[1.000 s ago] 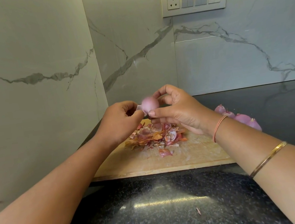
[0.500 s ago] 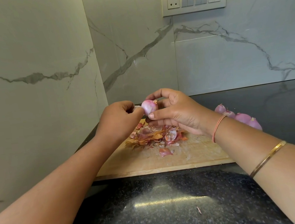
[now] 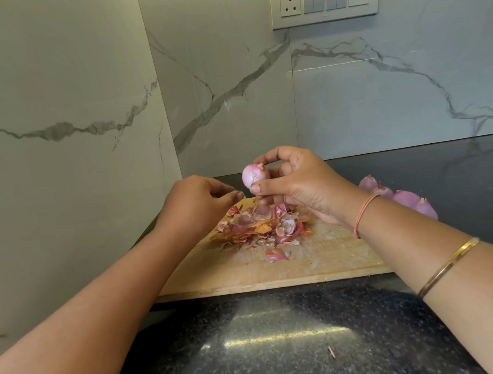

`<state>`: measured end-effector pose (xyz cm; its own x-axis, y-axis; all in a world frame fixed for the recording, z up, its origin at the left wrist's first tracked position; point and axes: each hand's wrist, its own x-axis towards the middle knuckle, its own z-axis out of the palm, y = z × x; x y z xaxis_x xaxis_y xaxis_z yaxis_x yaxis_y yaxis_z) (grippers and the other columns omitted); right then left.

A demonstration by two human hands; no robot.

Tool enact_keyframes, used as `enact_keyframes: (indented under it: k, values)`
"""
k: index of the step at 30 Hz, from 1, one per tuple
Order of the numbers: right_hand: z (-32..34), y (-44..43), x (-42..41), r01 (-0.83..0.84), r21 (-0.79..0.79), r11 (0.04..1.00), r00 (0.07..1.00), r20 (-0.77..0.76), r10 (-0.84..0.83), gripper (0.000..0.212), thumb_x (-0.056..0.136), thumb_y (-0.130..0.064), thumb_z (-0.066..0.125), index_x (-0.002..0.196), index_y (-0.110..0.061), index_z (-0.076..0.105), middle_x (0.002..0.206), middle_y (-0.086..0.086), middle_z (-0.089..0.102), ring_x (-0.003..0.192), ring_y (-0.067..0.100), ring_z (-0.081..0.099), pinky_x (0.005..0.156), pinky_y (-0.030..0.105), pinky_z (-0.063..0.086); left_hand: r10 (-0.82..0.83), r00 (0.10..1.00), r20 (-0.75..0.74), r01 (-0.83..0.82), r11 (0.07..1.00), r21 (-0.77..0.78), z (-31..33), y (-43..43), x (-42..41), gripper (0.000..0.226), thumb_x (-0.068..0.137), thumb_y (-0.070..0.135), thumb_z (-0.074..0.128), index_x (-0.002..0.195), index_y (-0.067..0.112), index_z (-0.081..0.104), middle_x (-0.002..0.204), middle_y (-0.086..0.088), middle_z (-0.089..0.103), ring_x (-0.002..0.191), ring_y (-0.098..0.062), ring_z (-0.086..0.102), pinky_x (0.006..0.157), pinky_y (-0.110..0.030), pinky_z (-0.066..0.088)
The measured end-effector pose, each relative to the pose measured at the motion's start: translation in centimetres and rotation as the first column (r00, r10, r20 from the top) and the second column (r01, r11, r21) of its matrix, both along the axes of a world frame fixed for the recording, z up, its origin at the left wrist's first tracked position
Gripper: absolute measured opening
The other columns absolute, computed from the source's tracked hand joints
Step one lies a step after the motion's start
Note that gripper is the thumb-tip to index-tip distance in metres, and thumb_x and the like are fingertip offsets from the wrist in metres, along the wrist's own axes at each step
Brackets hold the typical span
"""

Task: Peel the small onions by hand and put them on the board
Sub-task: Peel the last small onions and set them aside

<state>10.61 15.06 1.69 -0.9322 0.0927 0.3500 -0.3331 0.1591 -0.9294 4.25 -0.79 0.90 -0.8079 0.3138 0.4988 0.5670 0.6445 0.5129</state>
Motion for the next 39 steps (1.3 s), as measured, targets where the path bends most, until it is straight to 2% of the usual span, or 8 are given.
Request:
enact_keyframes:
  k: [4, 9, 16, 22, 24, 29, 36, 39]
  values:
    - [0.0, 0.1, -0.1, -0.002, -0.007, 1.0, 1.0, 0.003, 0.002, 0.038, 0.077, 0.009, 0.07, 0.109, -0.006, 0.058, 0.088, 0.014, 0.069, 0.072, 0.021, 0.067, 0.071, 0.03, 0.06, -0.086, 0.996, -0.008, 0.086, 0.994, 0.071, 0.1, -0.2, 0.1, 0.042, 0.088, 0.014, 0.061, 0.129, 0.023, 0.057, 0.101, 0.005, 0.066, 0.082, -0.006, 0.061, 0.066, -0.015, 0.047]
    - [-0.1, -0.2, -0.1, 0.01, 0.022, 1.0, 1.0, -0.029, -0.009, 0.036, 0.075, 0.009, 0.072, 0.103, -0.008, 0.058, 0.095, 0.019, 0.069, 0.079, 0.024, 0.069, 0.071, 0.035, 0.06, -0.221, 0.975, 0.003, 0.214, 0.949, 0.233, 0.3, 0.1, 1.0, 0.027, 0.087, 0.034, 0.06, 0.109, 0.021, 0.07, 0.092, 0.01, 0.071, 0.082, -0.003, 0.066, 0.077, -0.028, 0.057]
    - [-0.1, -0.6, -0.2, 0.096, 0.161, 0.982, 0.992, -0.094, -0.081, 0.028, 0.075, -0.006, 0.078, 0.093, -0.016, 0.058, 0.091, 0.019, 0.07, 0.077, 0.027, 0.07, 0.07, 0.041, 0.06, -0.254, 0.966, -0.049, 0.258, 0.937, 0.234, 0.3, 0.2, 1.8, 0.012, 0.082, 0.039, 0.061, 0.081, 0.032, 0.071, 0.074, 0.003, 0.072, 0.073, -0.018, 0.068, 0.073, -0.046, 0.056]
    - [-0.1, -0.9, -0.1, 0.182, 0.272, 0.945, 0.98, -0.132, -0.151, 0.034, 0.069, -0.006, 0.08, 0.091, -0.019, 0.057, 0.089, 0.011, 0.069, 0.088, 0.032, 0.067, 0.074, 0.049, 0.057, -0.204, 0.973, -0.107, 0.217, 0.968, 0.127, 0.1, 0.4, 1.5, 0.018, 0.086, 0.026, 0.056, 0.09, 0.02, 0.073, 0.063, 0.006, 0.066, 0.051, -0.004, 0.051, 0.051, -0.023, 0.044]
    - [-0.1, -0.9, -0.1, 0.182, 0.276, 0.944, 0.98, -0.13, -0.151, 0.034, 0.068, -0.006, 0.08, 0.089, -0.02, 0.057, 0.09, 0.011, 0.068, 0.09, 0.032, 0.067, 0.075, 0.049, 0.057, -0.2, 0.973, -0.119, 0.213, 0.971, 0.112, 0.1, 0.4, 1.5, 0.018, 0.087, 0.025, 0.055, 0.087, 0.017, 0.072, 0.062, 0.002, 0.065, 0.049, -0.005, 0.046, 0.049, -0.024, 0.039]
    - [-0.1, -0.7, -0.2, 0.13, 0.219, 0.967, 0.99, -0.088, -0.113, 0.035, 0.068, 0.0, 0.08, 0.088, -0.018, 0.058, 0.094, 0.014, 0.067, 0.091, 0.033, 0.067, 0.073, 0.05, 0.058, -0.191, 0.972, -0.138, 0.205, 0.974, 0.091, 0.1, 0.4, 1.5, 0.02, 0.088, 0.023, 0.055, 0.09, 0.016, 0.073, 0.066, -0.005, 0.066, 0.055, -0.013, 0.049, 0.053, -0.034, 0.043]
    - [0.3, -0.5, 0.5, -0.054, 0.026, 0.998, 0.998, -0.027, 0.055, 0.034, 0.073, 0.007, 0.074, 0.098, -0.006, 0.056, 0.092, 0.015, 0.067, 0.067, 0.015, 0.069, 0.063, 0.027, 0.059, -0.179, 0.972, -0.151, 0.206, 0.96, 0.188, 0.4, -0.2, 1.1, 0.024, 0.089, 0.01, 0.051, 0.089, 0.019, 0.074, 0.07, 0.007, 0.069, 0.066, -0.022, 0.066, 0.064, -0.046, 0.056]
    - [0.3, -0.4, 0.3, -0.028, 0.003, 1.0, 0.999, -0.038, 0.029, 0.036, 0.072, 0.004, 0.075, 0.1, -0.005, 0.055, 0.092, 0.017, 0.068, 0.073, 0.019, 0.071, 0.066, 0.031, 0.06, -0.242, 0.96, -0.143, 0.268, 0.942, 0.202, 0.1, 0.0, 1.3, 0.021, 0.092, 0.025, 0.051, 0.086, 0.021, 0.071, 0.072, 0.001, 0.069, 0.07, -0.021, 0.066, 0.067, -0.048, 0.055]
